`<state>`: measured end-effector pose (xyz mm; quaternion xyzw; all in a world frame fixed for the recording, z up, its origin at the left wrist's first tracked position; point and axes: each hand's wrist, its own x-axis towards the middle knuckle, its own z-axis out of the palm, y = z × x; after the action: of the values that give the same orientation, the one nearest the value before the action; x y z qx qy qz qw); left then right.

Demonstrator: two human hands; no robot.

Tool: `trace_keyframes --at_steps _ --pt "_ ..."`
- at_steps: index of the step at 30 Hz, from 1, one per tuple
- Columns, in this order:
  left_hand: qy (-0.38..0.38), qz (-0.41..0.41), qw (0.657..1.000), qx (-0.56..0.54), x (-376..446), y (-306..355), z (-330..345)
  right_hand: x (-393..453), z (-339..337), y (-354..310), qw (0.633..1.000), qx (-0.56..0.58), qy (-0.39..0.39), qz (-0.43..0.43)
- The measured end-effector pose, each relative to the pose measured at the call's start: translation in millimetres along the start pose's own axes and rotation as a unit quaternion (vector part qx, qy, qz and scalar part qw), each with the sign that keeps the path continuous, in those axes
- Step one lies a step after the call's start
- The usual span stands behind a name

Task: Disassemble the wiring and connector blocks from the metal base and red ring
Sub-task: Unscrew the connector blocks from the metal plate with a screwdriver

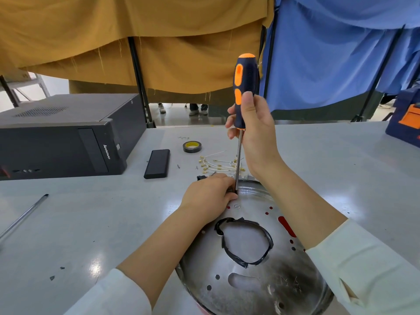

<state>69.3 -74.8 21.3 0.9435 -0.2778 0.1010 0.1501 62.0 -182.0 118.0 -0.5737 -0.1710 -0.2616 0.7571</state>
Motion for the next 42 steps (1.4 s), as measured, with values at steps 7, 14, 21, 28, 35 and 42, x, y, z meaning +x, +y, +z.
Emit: trace_keyframes --at_steps 7,14,21,28,35,42 --pt "0.003 0.003 1.000 0.011 0.4 -0.9 2.4 2.1 -4.9 1.6 1.000 0.010 -0.012 0.023" --pt "-0.007 0.001 1.000 0.022 0.0 -0.3 2.0 -0.6 -8.8 4.7 1.000 -0.007 0.003 0.005" --pt "-0.007 0.002 1.000 0.025 0.3 -1.0 3.1 3.2 -16.5 2.1 0.998 0.008 -0.020 0.054" --pt "-0.008 0.013 0.998 0.067 1.0 -0.2 3.9 6.7 -16.8 -7.0 0.982 -0.153 -0.086 0.064" --pt "-0.009 0.025 0.995 0.100 0.3 1.0 4.4 25.2 -25.1 -33.9 0.794 -0.586 -0.160 0.022" --pt "-0.001 0.032 0.994 0.108 -0.1 4.1 4.3 27.5 -24.7 -75.1 0.872 -0.460 -0.168 0.021"
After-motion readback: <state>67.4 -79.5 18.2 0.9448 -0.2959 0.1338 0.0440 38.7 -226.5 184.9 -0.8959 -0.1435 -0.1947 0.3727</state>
